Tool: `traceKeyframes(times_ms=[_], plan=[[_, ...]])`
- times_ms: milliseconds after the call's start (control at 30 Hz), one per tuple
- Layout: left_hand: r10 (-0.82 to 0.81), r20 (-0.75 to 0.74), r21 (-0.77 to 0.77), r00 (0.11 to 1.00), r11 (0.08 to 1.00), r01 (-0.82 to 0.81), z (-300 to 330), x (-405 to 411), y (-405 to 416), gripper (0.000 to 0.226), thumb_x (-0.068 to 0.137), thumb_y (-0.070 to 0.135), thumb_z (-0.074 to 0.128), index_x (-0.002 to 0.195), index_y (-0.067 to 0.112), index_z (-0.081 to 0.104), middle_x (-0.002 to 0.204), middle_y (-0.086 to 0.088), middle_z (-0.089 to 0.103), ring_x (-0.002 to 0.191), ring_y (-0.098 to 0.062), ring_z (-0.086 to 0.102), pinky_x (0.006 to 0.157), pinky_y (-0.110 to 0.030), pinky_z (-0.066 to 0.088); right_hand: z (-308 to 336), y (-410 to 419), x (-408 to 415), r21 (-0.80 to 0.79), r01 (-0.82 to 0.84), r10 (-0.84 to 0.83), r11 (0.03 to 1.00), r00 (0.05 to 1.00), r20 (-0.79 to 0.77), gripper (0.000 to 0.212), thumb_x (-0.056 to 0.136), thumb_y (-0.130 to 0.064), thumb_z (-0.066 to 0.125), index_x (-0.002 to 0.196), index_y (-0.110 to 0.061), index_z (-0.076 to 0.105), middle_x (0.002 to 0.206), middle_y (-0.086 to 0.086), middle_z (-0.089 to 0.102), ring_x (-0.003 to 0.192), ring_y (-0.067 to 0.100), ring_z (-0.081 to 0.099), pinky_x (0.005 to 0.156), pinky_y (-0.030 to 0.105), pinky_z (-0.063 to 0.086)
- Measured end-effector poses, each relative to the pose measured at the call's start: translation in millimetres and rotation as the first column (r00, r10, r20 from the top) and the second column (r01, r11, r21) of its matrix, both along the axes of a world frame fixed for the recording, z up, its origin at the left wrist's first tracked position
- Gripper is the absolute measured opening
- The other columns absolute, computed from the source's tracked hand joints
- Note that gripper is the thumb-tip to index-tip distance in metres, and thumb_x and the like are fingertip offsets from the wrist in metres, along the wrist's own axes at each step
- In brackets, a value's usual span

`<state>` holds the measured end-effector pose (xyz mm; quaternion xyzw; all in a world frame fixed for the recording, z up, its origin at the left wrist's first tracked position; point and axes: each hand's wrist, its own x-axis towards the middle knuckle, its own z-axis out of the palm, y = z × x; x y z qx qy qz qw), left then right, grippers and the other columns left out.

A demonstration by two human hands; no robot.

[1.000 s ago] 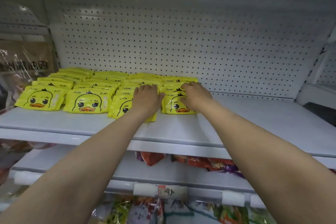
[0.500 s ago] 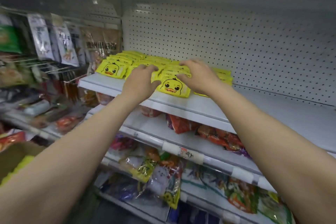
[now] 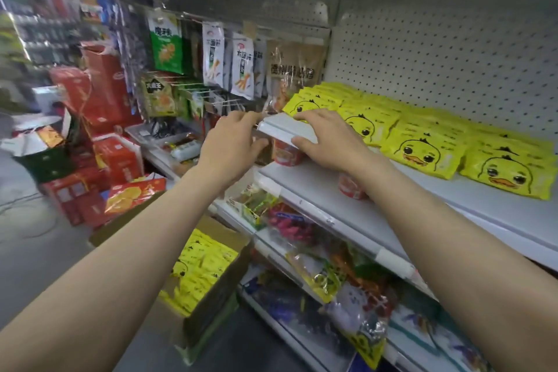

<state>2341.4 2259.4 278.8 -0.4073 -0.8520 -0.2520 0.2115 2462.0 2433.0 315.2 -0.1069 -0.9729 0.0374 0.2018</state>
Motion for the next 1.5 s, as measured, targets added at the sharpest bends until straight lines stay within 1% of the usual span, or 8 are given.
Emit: traceKeyframes(times_ms=[367,533,733,900,1067,1233,1367,1500], plan=[[0.045,0.108,-0.185,0.993,0.982,-0.025,-81.8,-244.9,-55.2,0.047,0.087,0.040,0.062,0.126,0.018,0.052,0.122,-0.011,0.057,0.113,-0.032,0.052,0.092,-0.046,0.047,-80.8,-57.1,-259.2,-0.141,-0.023,0.052,0.990,0.978,0.203,0.052,0.097,-0.049,0.050,0.144,-0.029,0.041,0.147,-0.001,0.042,0.137,0.023,0.035,0.107,0.042,0.039],[0.074,0.294,-0.295,0.953,0.955,0.017,-151.4,-327.6,-70.5,0.047,0.085,0.035,0.063,0.127,0.017,0.053,0.119,-0.018,0.057,0.107,-0.039,0.056,0.088,-0.048,0.049,-157.9,-69.0,-336.4,-0.239,0.065,0.022,0.969,0.939,0.344,0.050,0.095,-0.046,0.053,0.141,-0.026,0.044,0.143,0.003,0.047,0.134,0.026,0.039,0.104,0.040,0.041],[0.126,0.563,-0.397,0.817,0.908,0.134,-266.8,-357.5,-85.4,0.048,0.086,0.034,0.064,0.129,0.016,0.053,0.117,-0.019,0.058,0.111,-0.040,0.053,0.091,-0.044,0.046,-284.5,-77.4,-364.7,-0.327,0.176,0.045,0.928,0.820,0.570,0.052,0.092,-0.045,0.059,0.137,-0.021,0.051,0.138,0.010,0.053,0.128,0.031,0.047,0.101,0.039,0.043],[0.242,0.754,-0.472,0.610,0.846,0.247,-362.3,-350.8,-105.5,0.052,0.087,0.039,0.067,0.132,0.019,0.053,0.122,-0.019,0.057,0.113,-0.037,0.054,0.092,-0.041,0.045,-392.1,-90.3,-362.4,-0.404,0.274,0.145,0.873,0.645,0.751,0.053,0.094,-0.041,0.060,0.140,-0.017,0.049,0.141,0.014,0.049,0.133,0.032,0.043,0.105,0.037,0.036],[0.377,0.810,-0.545,0.449,0.766,0.341,-440.4,-351.8,-130.2,0.050,0.085,0.037,0.069,0.130,0.020,0.055,0.122,-0.017,0.060,0.106,-0.032,0.059,0.083,-0.034,0.046,-480.9,-104.9,-372.1,-0.450,0.338,0.213,0.827,0.552,0.806,0.052,0.089,-0.044,0.065,0.135,-0.021,0.053,0.136,0.012,0.054,0.126,0.032,0.050,0.098,0.040,0.046],[0.489,0.805,-0.589,0.336,0.590,0.553,-497.2,-352.2,-151.2,0.055,0.085,0.038,0.069,0.133,0.016,0.055,0.131,-0.009,0.059,0.120,-0.029,0.054,0.099,-0.039,0.045,-542.0,-117.4,-401.1,-0.499,0.362,0.256,0.787,0.544,0.799,0.051,0.090,-0.038,0.067,0.136,-0.019,0.054,0.139,0.013,0.054,0.127,0.031,0.051,0.097,0.036,0.045],[0.515,0.821,-0.533,0.246,0.538,0.653,-528.8,-353.0,-162.0,0.053,0.079,0.039,0.076,0.127,0.023,0.059,0.131,-0.004,0.058,0.120,-0.024,0.054,0.093,-0.027,0.040,-577.2,-123.9,-413.4,-0.493,0.368,0.274,0.788,0.508,0.817,0.053,0.087,-0.039,0.069,0.135,-0.021,0.053,0.139,0.011,0.050,0.128,0.031,0.048,0.098,0.035,0.044],[0.505,0.834,-0.503,0.222,0.531,0.682,-548.2,-354.4,-164.5,0.033,0.074,0.026,0.081,0.103,0.021,0.066,0.109,-0.001,0.060,0.102,-0.020,0.057,0.079,-0.024,0.040,-592.2,-125.1,-417.4,-0.466,0.316,0.268,0.826,0.508,0.819,0.052,0.083,-0.042,0.074,0.128,-0.023,0.056,0.133,0.009,0.050,0.127,0.031,0.046,0.096,0.037,0.043]])
